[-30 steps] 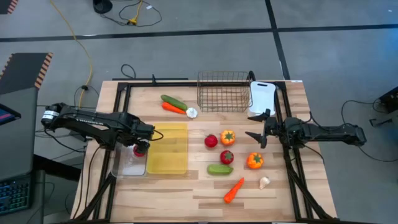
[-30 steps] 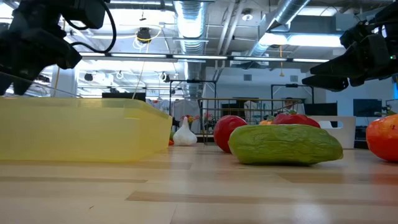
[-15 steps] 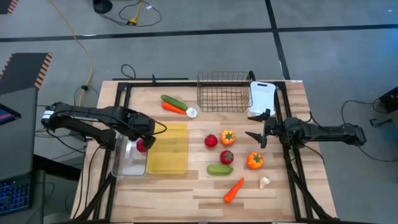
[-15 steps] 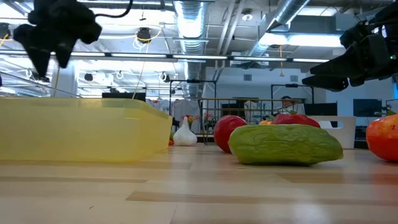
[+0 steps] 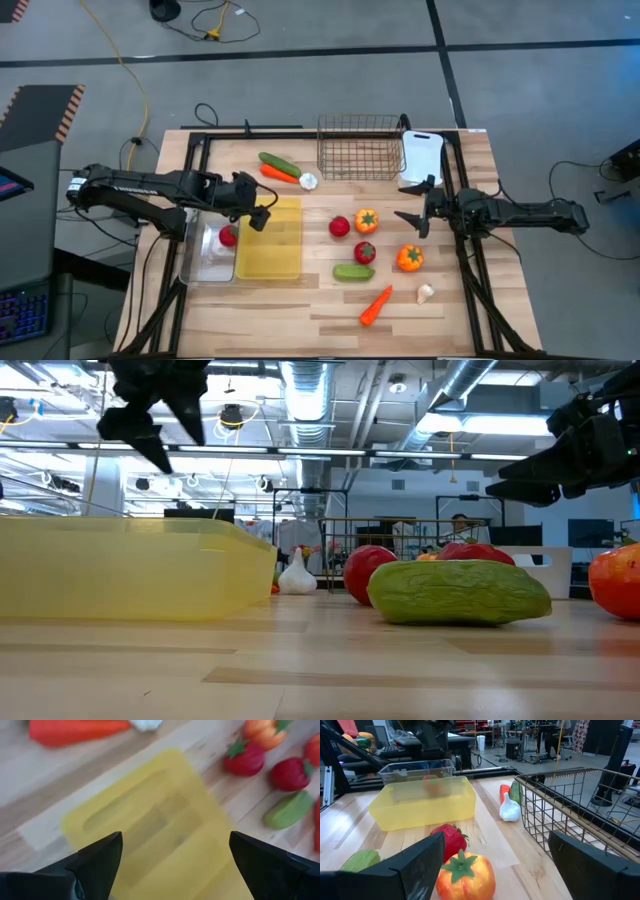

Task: Sort produce into baskets
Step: Put the left orange tomato into the transparent bin

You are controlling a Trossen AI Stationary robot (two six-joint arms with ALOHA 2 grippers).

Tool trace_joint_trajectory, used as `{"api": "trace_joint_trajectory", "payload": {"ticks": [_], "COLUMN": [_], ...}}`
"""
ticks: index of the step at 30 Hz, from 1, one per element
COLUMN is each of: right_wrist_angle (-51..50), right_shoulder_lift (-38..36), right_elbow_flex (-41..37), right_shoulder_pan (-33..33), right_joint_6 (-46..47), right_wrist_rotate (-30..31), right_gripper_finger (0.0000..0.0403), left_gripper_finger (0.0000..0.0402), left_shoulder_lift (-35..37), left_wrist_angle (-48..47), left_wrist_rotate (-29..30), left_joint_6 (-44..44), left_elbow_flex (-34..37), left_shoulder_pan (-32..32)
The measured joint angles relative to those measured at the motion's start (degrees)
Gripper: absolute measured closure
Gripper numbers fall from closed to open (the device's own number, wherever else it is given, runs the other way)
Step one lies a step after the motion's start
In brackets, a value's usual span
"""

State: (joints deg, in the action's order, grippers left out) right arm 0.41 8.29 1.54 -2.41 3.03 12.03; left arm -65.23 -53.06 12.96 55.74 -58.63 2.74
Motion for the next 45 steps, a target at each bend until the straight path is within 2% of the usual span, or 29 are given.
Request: {"api": "trace_joint_trajectory", "payload": {"ticks": [5, 12, 15, 19, 23, 30, 45], "right_wrist_angle": [0.12, 0.41, 2.56, 4.76, 5.42, 4.59, 0.73], "right_shoulder_lift": [0.00, -0.01, 0.02, 0.10, 2.22, 11.83, 39.31], "right_elbow_flex": [0.00, 0.00, -0.07, 1.92, 5.19, 11.36, 22.60], "right_shoulder_pan": [0.13, 0.13, 0.13, 0.15, 0.47, 3.69, 4.32], "right_joint_6": [0.73, 10.43, 14.86, 15.66, 14.98, 8.72, 8.29], "right_wrist_rotate": [0.00, -0.09, -1.89, -5.91, -6.29, -6.17, -5.59], "right_gripper_finger": [0.0021, 0.0021, 0.0021, 0.0021, 0.0021, 0.0021, 0.0021], "left_gripper_finger": [0.0049, 0.0049, 0.0049, 0.0049, 0.0049, 0.0049, 0.0049], "left_shoulder_lift": [0.00, 0.00, 0.00, 0.00, 0.00, 0.00, 0.00], "left_wrist_angle": [2.44, 3.11, 3.11, 3.09, 3.09, 3.09, 3.09], "left_wrist_rotate": [1.90, 3.41, 4.16, 4.95, 5.83, 7.66, 8.91], "left_joint_6": [-2.40, -2.83, -2.85, -2.90, -2.90, -5.60, -6.15], "left_elbow_flex": [0.00, 0.00, 0.00, 0.00, 0.00, 0.00, 0.00], "left_shoulder_pan": [0.01, 0.01, 0.02, 0.02, 0.01, 0.02, 0.01]}}
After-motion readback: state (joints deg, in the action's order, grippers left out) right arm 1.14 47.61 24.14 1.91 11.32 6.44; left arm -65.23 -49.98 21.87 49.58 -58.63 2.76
